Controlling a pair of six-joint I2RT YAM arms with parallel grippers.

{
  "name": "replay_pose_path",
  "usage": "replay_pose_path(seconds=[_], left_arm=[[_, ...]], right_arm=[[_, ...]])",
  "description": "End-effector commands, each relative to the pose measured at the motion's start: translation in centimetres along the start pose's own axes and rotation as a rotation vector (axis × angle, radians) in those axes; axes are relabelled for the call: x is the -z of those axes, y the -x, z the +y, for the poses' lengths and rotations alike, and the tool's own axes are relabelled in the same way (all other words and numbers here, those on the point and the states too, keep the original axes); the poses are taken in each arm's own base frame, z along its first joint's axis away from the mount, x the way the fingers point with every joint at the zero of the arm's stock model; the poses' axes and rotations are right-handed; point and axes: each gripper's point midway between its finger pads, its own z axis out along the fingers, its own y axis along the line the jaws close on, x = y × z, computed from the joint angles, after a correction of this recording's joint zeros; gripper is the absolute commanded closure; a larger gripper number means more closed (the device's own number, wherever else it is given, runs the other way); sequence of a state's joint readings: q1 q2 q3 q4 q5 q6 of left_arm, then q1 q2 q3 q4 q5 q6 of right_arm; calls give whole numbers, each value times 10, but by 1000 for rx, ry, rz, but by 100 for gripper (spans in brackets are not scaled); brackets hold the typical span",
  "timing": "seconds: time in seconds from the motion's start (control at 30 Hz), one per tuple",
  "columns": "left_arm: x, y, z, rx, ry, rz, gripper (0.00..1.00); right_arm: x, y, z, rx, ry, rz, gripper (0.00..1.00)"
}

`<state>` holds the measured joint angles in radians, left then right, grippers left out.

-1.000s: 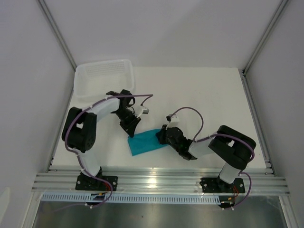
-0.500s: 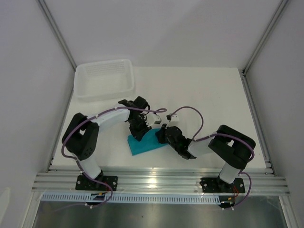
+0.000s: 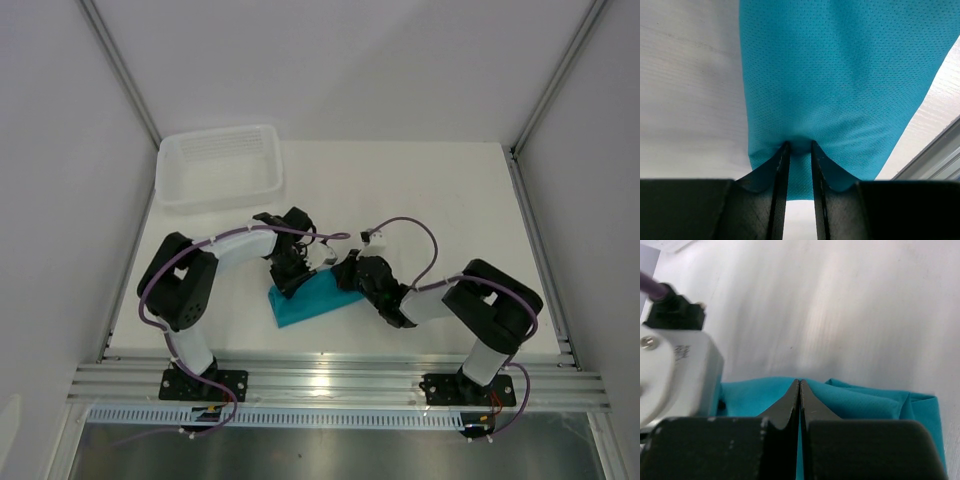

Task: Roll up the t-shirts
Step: Roll the tshirt

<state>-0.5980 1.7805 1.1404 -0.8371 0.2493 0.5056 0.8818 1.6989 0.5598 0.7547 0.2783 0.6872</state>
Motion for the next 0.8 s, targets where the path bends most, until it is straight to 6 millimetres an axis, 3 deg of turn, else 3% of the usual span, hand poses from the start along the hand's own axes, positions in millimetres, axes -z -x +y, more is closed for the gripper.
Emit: replay_pose_path(seconds=[0.0,0.13,0.43,0.77], left_arm=[[-4,-5,4,0,9,23,73],[-3,-6,3,-1,7,24,73],[-3,-8,2,-7,1,35,76],[-2,-8,2,-5,-1,36,75]], right_arm=[[-11,11,0,-58,9,-50,100],[-17,5,-15,-76,-15,-57,100],[-14,18,-45,-114,-118,-127,100],[-5,3,-87,-102,-302,-95,100]])
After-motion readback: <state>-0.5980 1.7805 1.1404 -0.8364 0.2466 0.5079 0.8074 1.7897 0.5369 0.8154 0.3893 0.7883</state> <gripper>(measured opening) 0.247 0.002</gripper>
